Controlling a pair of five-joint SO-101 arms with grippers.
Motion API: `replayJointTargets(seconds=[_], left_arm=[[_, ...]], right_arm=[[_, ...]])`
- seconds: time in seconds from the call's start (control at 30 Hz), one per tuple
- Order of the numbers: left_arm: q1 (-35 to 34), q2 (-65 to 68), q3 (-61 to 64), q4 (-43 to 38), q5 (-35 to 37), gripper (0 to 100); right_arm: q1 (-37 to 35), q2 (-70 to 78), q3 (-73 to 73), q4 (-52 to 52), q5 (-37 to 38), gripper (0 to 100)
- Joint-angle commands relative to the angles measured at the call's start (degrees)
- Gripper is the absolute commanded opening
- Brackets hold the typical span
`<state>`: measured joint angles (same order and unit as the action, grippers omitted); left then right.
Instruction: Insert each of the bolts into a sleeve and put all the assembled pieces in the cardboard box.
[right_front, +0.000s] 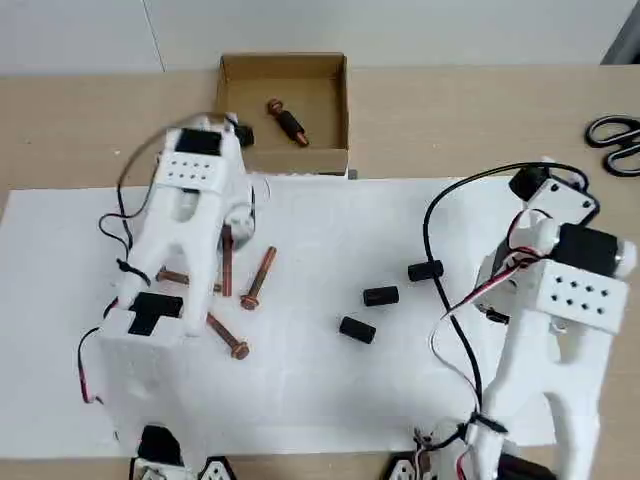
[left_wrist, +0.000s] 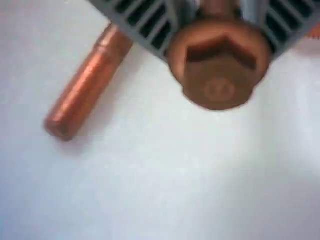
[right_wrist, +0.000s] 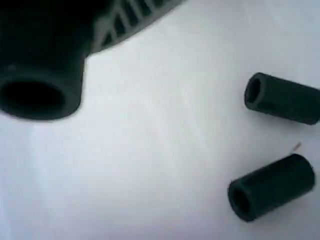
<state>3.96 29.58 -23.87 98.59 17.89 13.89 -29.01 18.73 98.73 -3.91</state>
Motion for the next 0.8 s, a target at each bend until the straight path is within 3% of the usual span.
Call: replayJointTargets(seconds=[0.0,0.43,0.6,0.77], left_arm=[[0.3,-9.7,-4.8,1.9,0.4,0],[4.0,-39.8,-4.6,1.7,0.3,0],[3.5,-48.4,-4.6,0.8,0.6,0],[3.7,-53.5,-3.0,-2.2,7.9,0]], right_arm=[[-3.0,-8.0,-4.9,0.5,-0.6,0.3],[-21.0,-30.3,-6.2,0.4,-0.3,0.2],[-22.9,-37.0,-5.7,0.3,2.7,0.2],[-23.1,-45.2,1.2,0.2,6.2,0.2]])
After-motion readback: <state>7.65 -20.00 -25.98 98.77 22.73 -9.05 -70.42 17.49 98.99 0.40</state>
